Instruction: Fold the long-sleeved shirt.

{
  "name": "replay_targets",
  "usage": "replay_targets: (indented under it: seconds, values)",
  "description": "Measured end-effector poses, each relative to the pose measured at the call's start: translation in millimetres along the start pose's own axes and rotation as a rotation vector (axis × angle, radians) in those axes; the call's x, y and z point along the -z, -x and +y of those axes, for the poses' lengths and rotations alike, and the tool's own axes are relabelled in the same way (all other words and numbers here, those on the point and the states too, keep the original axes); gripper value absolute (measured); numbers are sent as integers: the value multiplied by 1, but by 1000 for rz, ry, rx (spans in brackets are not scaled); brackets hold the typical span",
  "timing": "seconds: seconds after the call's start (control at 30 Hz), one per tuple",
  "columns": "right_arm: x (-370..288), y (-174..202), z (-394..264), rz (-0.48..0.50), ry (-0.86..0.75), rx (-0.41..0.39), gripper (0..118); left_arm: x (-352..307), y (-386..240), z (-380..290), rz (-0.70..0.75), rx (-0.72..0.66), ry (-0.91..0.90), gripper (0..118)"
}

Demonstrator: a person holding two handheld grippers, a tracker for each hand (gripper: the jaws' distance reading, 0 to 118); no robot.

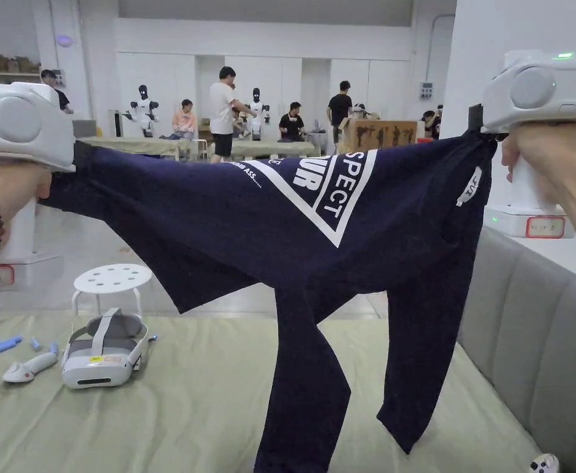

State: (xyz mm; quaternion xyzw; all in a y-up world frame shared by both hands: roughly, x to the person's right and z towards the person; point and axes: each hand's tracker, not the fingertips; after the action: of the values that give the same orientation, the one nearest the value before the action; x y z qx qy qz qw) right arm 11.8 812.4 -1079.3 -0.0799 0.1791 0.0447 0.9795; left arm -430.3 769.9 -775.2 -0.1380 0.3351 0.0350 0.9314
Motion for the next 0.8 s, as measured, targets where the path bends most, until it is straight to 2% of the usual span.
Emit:
replay_targets:
  seconds: [0.1,0.23,0.3,0.37,0.4,0.53,0.57,0.6,0.73,0.8]
  values:
    - [17,2,-71,27,112,20,4,21,-4,-57,-3,18,85,14]
    - [39,9,-174,57,257,-2,4,50,-6,-146,-12,26,225,14]
    - [42,9,-214,56,320,38,4,52,-6,-182,-33,7,290,14]
    - [39,8,-249,58,365,56,4,39,-7,-208,-46,-4,278,14]
    - [30,5,-256,62,364,40,4,31,-7,-222,-48,-5,274,14]
    - [-17,-8,-291,102,332,75,4,-29,2,-271,-75,-10,280,14]
    - [-33,-12,-303,135,337,34,4,-37,7,-284,-73,-5,285,14]
    - [-49,-17,-317,127,350,30,4,-51,10,-300,-69,40,305,14]
    - [-100,-43,-401,130,454,21,4,-112,23,-385,-85,97,446,14]
    - [-157,-44,-427,120,536,45,4,-139,25,-422,-92,114,525,14]
